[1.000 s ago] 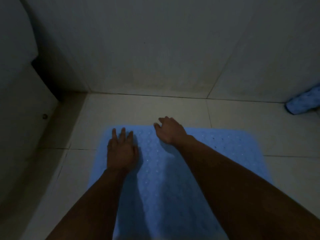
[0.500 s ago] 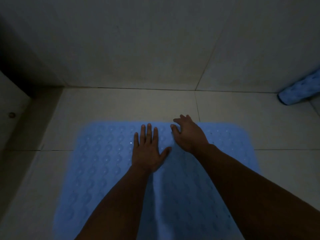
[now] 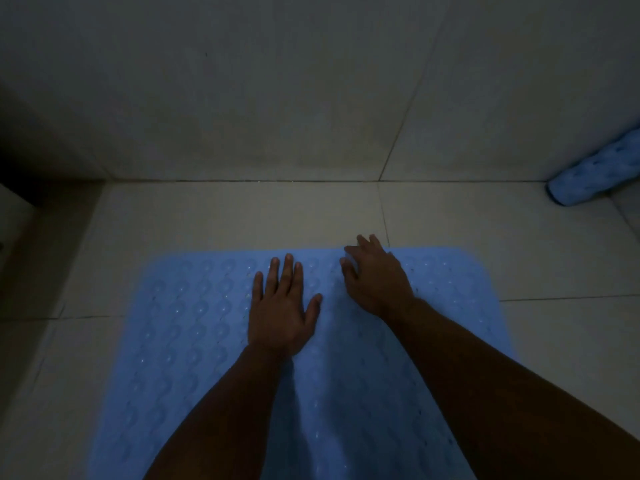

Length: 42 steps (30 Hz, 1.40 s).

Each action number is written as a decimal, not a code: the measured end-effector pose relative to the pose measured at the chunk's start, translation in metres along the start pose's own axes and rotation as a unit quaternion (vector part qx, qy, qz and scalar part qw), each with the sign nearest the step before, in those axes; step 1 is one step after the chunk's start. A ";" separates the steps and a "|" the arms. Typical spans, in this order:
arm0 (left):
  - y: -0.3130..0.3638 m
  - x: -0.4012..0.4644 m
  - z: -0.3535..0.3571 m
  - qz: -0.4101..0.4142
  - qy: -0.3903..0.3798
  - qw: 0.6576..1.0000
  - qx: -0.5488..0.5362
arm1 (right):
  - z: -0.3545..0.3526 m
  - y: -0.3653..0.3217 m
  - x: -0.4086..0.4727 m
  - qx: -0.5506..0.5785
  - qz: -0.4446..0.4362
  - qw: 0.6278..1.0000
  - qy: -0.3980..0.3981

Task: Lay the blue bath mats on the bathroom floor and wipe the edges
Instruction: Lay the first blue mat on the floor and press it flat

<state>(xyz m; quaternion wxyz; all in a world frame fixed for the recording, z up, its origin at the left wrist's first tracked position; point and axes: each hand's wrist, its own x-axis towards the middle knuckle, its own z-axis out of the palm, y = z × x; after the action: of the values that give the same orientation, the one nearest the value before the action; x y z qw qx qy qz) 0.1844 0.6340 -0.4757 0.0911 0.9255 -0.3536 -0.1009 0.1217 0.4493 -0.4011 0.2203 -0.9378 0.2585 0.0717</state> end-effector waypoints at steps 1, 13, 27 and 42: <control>0.001 0.004 -0.009 -0.002 -0.032 0.999 -0.007 | -0.007 -0.001 0.001 -0.008 0.002 1.000 -0.010; 0.008 0.026 -0.101 -0.001 -0.110 0.993 0.040 | -0.006 -0.041 -0.017 -0.042 0.014 0.998 -0.055; -0.004 0.021 -0.055 0.029 0.055 0.997 0.040 | 0.085 -0.001 -0.031 -0.118 -0.067 0.988 0.071; 0.000 -0.001 -0.062 -0.019 0.057 0.996 0.059 | 0.020 -0.024 0.004 -0.061 -0.012 0.989 -0.134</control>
<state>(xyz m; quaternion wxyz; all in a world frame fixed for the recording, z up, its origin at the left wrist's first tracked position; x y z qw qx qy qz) 0.1992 0.6403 -0.4155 0.0545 0.9401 -0.3352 -0.0289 0.1375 0.4753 -0.4110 0.1962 -0.9343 0.2109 0.2100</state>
